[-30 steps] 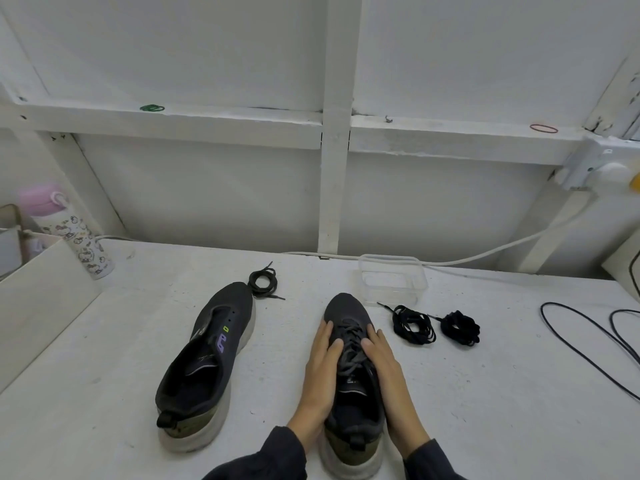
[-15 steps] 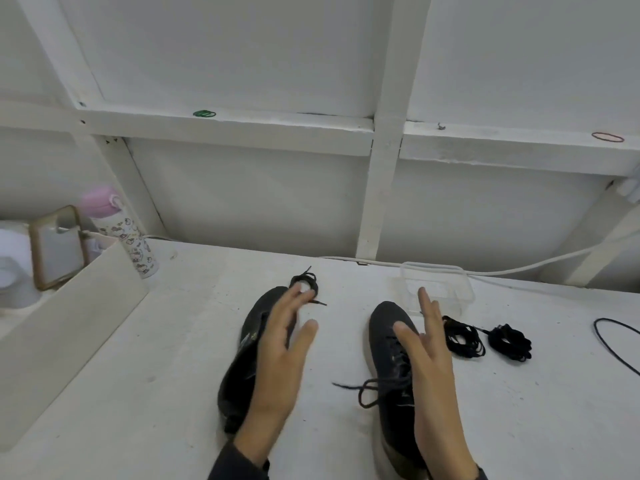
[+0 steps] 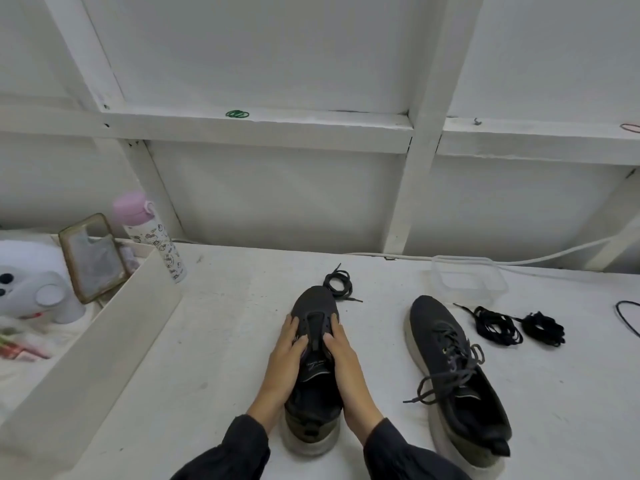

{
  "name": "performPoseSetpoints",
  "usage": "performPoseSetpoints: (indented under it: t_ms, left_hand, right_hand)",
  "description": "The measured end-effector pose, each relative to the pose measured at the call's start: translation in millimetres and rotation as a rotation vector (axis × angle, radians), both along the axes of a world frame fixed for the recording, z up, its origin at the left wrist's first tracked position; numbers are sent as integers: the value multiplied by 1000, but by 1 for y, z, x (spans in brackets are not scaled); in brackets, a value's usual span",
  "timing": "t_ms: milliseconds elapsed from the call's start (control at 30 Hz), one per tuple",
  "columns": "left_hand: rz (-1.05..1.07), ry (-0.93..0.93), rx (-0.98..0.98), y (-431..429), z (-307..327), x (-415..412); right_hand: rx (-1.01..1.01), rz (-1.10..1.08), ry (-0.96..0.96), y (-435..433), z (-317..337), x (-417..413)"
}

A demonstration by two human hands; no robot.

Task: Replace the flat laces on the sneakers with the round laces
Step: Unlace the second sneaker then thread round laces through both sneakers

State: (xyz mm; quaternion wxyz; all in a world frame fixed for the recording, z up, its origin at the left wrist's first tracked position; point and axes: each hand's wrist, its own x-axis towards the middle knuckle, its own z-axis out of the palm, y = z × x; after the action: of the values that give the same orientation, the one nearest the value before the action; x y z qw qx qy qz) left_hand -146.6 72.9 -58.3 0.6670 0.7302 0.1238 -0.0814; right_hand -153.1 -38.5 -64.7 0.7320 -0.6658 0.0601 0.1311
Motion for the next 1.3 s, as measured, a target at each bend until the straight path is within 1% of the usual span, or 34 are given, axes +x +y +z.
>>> performPoseSetpoints:
  t_ms: [67, 167, 267, 333, 367, 467, 567, 600, 633, 667, 700, 800, 833, 900, 1000, 1067, 1100, 1167, 1300]
  left_hand:
    - [-3, -8, -8, 1, -4, 2]
    - [19, -18, -47, 1, -6, 4]
    - [37, -29, -46, 3, -9, 5]
    - [77, -48, -39, 7, -11, 9]
    - [103, -47, -46, 10, -13, 12]
    - [134, -36, -106, 17, -7, 20]
    - [111, -59, -70, 25, -2, 36]
    - [95, -64, -51, 27, -1, 42]
    - [76, -65, -32, 30, 0, 49]
    - [53, -67, -13, 32, 1, 55]
    - [32, -69, 3, 33, 3, 62]
    - [-14, -109, 47, 35, 14, 81]
    - [-26, -137, 58, 35, 18, 87]
    - [-56, -224, 107, 32, 26, 99]
    - [-115, -348, 168, 25, 39, 112]
    - [-111, -401, 190, 23, 44, 118]
    - [-87, -420, 190, 23, 45, 120]
    - [-32, -431, 174, 27, 45, 119]
    - [40, -392, 70, 37, 39, 113]
  right_hand:
    - [-4, -9, 11, 1, -1, 0]
    - [-64, -11, 5, -4, -2, 6]
    - [-155, -118, -19, -16, 5, 29]
    - [-326, -190, -96, -25, 7, 54]
    - [-436, -192, -139, -30, 4, 70]
    - [-801, -76, -172, -33, -7, 111]
    - [-1257, 67, -214, -29, -17, 128]
    - [-1343, 86, -243, -30, -18, 130]
    - [-1355, 80, -260, -31, -21, 134]
    - [-1305, 58, -253, -34, -21, 139]
    - [-1194, 16, -231, -36, -18, 144]
    - [-706, -153, -209, -40, 10, 154]
    - [-573, -164, -209, -39, 22, 153]
    - [-403, -87, -205, -36, 45, 146]
    - [-336, 120, -228, -29, 65, 134]
    - [-323, 184, -236, -27, 68, 129]
    - [-327, 182, -242, -27, 70, 127]
    - [-331, 107, -249, -29, 71, 125]
    - [-220, -110, -196, -36, 68, 123]
